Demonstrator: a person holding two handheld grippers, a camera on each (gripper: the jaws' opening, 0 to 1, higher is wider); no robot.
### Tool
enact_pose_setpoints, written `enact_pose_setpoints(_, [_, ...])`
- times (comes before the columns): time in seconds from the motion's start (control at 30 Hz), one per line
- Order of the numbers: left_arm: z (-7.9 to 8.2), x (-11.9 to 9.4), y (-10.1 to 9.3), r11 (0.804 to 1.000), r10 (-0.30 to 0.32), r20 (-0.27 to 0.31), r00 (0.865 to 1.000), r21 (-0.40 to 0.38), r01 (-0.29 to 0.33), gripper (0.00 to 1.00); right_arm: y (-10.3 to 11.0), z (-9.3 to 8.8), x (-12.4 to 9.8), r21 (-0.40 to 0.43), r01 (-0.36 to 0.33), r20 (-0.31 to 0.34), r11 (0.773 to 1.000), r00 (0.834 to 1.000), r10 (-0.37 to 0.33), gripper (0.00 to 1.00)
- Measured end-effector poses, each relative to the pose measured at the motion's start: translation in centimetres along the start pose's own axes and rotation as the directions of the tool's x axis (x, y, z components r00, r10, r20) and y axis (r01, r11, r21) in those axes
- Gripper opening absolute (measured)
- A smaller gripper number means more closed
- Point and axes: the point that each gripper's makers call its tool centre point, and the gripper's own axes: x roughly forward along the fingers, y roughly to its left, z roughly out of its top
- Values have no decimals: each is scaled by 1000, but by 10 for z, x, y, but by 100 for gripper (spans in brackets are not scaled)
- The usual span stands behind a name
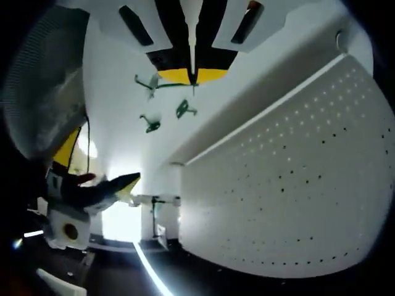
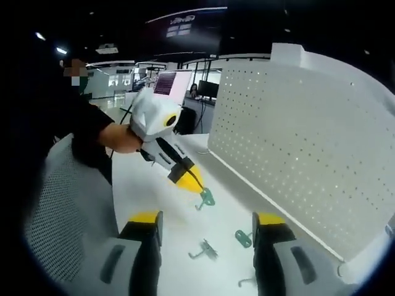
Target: Insert the hook assembly into the mounting plate slot until the hook locks in place.
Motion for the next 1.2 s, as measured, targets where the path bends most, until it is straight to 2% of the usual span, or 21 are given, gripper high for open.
enact_pose_setpoints(0.27, [29, -13, -12, 997, 0, 20, 1000, -78, 1, 1, 7, 8, 2, -55, -21, 28, 998, 999, 22, 40])
enact_pose_setpoints(0.4, [37, -18, -20, 989, -16, 25, 1000, -146, 19, 1, 11, 10, 3, -85, -26, 35, 996, 999, 29, 35])
enact_pose_setpoints(0.63, [50, -24, -36, 977, -34, 26, 999, -210, 39, 1, 12, 13, 4, -135, -24, 45, 991, 999, 30, 29])
enact_pose_setpoints(0.83, [57, -23, -49, 955, -64, 11, 998, -288, 64, 1, 10, 14, 3, -197, 7, 46, 980, 999, 2, 23])
enact_pose_setpoints(1.0, [60, -20, -54, 921, -84, 8, 996, -381, 80, 1, 7, 17, 0, -234, 29, 56, 972, 998, -16, 15])
enact_pose_setpoints(1.2, [59, -18, -60, 906, -100, 7, 995, -413, 94, 1, 6, 15, 2, -260, 35, 45, 965, 999, -24, 12])
